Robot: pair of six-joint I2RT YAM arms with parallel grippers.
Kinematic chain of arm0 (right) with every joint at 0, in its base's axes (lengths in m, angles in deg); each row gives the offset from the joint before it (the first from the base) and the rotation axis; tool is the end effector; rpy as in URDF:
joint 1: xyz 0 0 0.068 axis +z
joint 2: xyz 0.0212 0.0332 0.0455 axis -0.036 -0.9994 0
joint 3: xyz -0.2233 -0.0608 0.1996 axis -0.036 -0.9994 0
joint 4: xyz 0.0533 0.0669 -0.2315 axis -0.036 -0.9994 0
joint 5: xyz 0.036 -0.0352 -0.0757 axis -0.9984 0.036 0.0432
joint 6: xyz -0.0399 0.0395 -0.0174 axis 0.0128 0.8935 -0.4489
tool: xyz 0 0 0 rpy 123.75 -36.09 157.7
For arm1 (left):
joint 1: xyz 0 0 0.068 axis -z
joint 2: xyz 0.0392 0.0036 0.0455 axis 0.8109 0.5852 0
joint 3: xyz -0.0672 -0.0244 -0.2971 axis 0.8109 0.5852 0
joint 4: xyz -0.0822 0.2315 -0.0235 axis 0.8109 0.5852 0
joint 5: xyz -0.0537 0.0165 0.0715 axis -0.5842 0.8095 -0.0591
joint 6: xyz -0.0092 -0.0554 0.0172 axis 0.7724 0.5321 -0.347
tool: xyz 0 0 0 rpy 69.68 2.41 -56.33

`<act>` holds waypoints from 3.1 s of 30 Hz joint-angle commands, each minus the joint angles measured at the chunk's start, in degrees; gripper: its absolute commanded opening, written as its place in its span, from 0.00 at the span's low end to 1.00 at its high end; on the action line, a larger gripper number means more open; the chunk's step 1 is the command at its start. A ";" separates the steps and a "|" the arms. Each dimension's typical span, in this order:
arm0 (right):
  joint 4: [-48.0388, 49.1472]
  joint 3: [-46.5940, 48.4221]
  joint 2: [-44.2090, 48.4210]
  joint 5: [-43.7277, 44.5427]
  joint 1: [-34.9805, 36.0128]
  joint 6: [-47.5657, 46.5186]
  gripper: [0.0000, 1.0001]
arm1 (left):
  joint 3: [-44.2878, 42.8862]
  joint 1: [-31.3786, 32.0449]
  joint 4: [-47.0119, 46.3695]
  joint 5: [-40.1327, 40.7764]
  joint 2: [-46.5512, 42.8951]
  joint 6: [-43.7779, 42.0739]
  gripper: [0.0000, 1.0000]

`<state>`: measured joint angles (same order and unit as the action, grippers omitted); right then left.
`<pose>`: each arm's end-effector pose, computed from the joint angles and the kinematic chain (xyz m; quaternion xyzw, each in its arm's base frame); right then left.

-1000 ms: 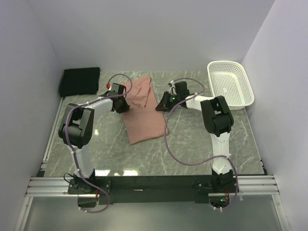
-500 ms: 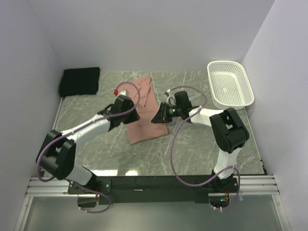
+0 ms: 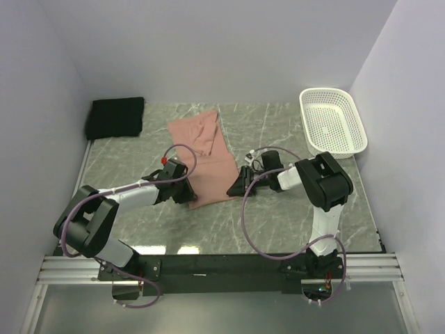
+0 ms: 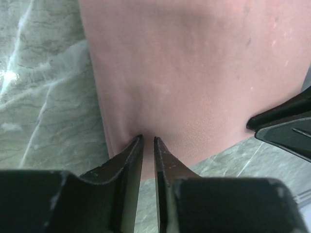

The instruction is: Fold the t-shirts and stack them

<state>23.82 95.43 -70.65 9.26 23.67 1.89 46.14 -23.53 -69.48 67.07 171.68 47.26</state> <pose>0.3124 0.1608 0.1306 -0.0420 0.8377 0.5380 0.0840 0.2262 -0.1362 0.1889 -0.1817 0.9359 -0.2176 0.2091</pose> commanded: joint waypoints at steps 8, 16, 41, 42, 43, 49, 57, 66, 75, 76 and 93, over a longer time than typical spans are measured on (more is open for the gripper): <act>-0.76 -8.43 2.88 1.31 -5.96 -1.34 0.30 | 4.55 -3.41 11.17 4.87 -5.29 -1.24 0.28; -11.46 -10.09 17.18 7.62 -5.70 -3.97 0.30 | 0.86 -3.23 20.91 10.67 -15.48 -1.42 0.51; -47.43 2.82 33.56 55.35 13.02 -9.51 0.55 | -10.48 7.40 22.16 12.00 0.15 3.06 0.57; -47.61 3.52 33.04 55.79 13.63 -9.34 0.55 | -10.74 7.66 21.98 11.91 1.29 3.06 0.56; -47.52 3.87 32.68 55.97 13.90 -9.33 0.55 | -10.83 7.84 21.90 11.91 1.82 3.15 0.55; -47.61 6.33 29.78 57.03 14.96 -9.25 0.54 | -11.18 10.21 24.27 13.66 6.13 4.82 0.53; -47.17 8.88 25.39 57.29 15.83 -9.33 0.54 | -10.13 13.73 25.41 13.49 10.87 6.14 0.35; -46.47 10.55 22.49 56.42 15.84 -9.07 0.53 | -6.26 14.43 28.31 13.67 4.57 7.37 0.01; -46.12 12.31 17.48 56.77 16.45 -8.19 0.51 | -4.24 14.52 28.32 12.88 0.60 7.37 0.01; -46.46 12.49 17.21 57.03 16.63 -8.19 0.50 | -4.24 14.52 28.31 12.79 0.51 7.28 0.01; -56.13 14.51 12.99 58.52 20.40 -6.00 0.44 | -3.45 14.52 28.40 12.87 -0.90 7.28 0.01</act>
<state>-28.59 108.46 -56.25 66.78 43.03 -5.06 40.59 -9.45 -46.31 81.08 170.70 54.76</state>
